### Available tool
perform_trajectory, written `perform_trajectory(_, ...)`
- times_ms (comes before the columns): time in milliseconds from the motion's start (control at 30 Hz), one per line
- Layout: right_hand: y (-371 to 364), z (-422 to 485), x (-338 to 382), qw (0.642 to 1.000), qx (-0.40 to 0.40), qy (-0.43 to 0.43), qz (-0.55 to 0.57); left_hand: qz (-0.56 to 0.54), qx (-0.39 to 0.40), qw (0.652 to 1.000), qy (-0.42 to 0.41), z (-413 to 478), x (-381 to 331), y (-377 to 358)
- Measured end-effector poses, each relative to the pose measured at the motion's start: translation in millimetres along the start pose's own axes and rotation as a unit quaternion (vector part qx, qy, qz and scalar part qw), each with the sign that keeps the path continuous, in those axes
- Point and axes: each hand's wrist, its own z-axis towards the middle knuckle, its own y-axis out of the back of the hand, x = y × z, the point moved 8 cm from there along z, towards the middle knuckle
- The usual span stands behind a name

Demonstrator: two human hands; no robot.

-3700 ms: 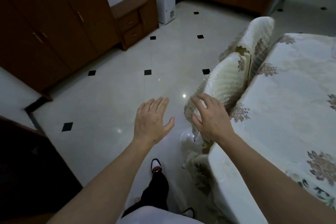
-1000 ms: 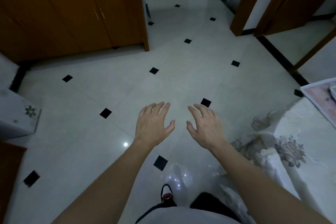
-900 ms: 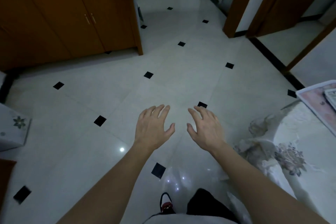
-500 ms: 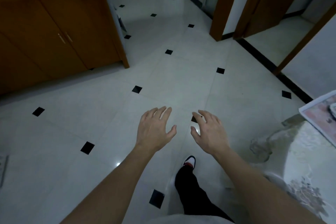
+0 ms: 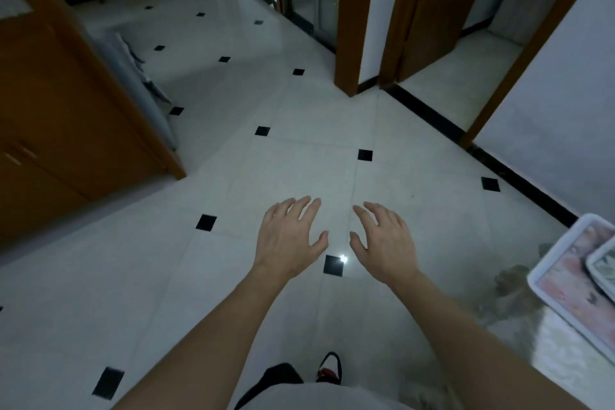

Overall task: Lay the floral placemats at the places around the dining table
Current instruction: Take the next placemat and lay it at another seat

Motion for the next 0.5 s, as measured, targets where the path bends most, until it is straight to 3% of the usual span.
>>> perform_trajectory(500, 6, 124, -157, 0.985, -0.022, -0.168, -0.039, -0.062, 0.024, 0.983, -0.169, 237, -80, -58)
